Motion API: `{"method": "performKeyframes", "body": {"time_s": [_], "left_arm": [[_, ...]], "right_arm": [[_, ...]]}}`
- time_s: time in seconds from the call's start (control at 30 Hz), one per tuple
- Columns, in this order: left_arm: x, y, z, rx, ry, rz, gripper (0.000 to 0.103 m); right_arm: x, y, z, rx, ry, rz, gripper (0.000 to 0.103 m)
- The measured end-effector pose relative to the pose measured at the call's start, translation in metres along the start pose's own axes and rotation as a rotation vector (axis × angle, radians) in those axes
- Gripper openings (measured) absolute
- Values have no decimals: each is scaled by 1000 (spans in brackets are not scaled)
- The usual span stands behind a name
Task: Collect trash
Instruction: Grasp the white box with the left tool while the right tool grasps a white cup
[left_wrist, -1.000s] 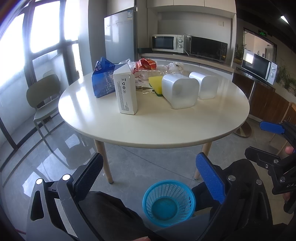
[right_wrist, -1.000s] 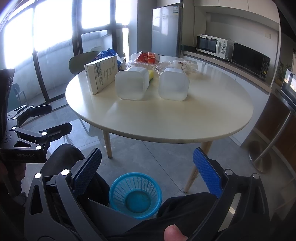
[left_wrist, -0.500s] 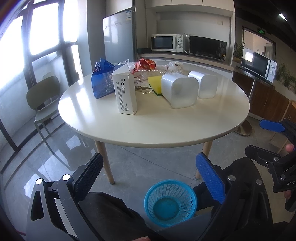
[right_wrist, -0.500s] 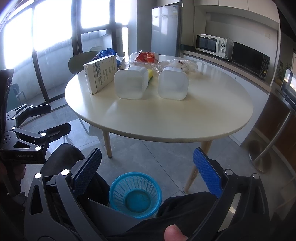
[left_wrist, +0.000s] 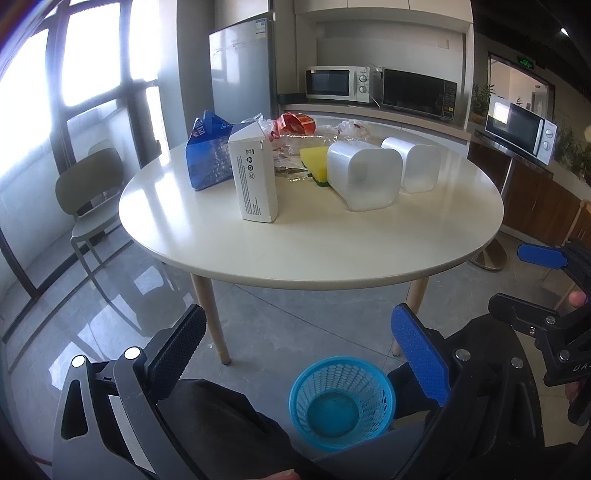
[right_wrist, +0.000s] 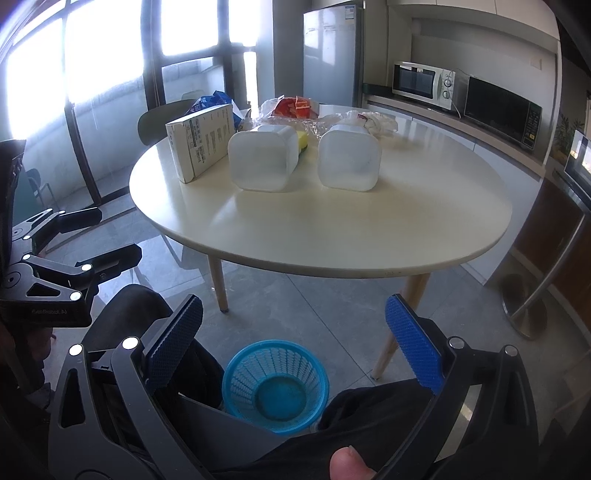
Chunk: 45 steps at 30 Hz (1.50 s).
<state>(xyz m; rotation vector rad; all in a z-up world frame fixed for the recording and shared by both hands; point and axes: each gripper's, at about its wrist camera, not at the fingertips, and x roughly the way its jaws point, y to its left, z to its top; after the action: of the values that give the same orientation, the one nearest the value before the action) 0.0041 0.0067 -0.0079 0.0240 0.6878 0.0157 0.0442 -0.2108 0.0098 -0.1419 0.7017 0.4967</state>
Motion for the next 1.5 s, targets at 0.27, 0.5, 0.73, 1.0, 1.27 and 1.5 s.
{"method": "performKeyframes", "body": {"time_s": [0.27,0.5,0.73,1.0,1.27,1.5], "left_arm": [[15,16,8,-69,39,8,98],[31,32,33,-24,17,120,98],[49,37,74,-98,38,175,98],[82,43,103,-129,87,178,97],[97,48,121,-147,97,171,64],[104,51,125,-163,145,154,30]], "right_arm": [[-1,-20,23,30,-69,3,95],[18,-46,52,19,-59,-92,95],[49,-72,83,52,-31,-131,94],[87,-89,110,70,0,-136,90],[118,-96,117,113,55,-73,42],[126,-91,119,104,57,-33,5]]}}
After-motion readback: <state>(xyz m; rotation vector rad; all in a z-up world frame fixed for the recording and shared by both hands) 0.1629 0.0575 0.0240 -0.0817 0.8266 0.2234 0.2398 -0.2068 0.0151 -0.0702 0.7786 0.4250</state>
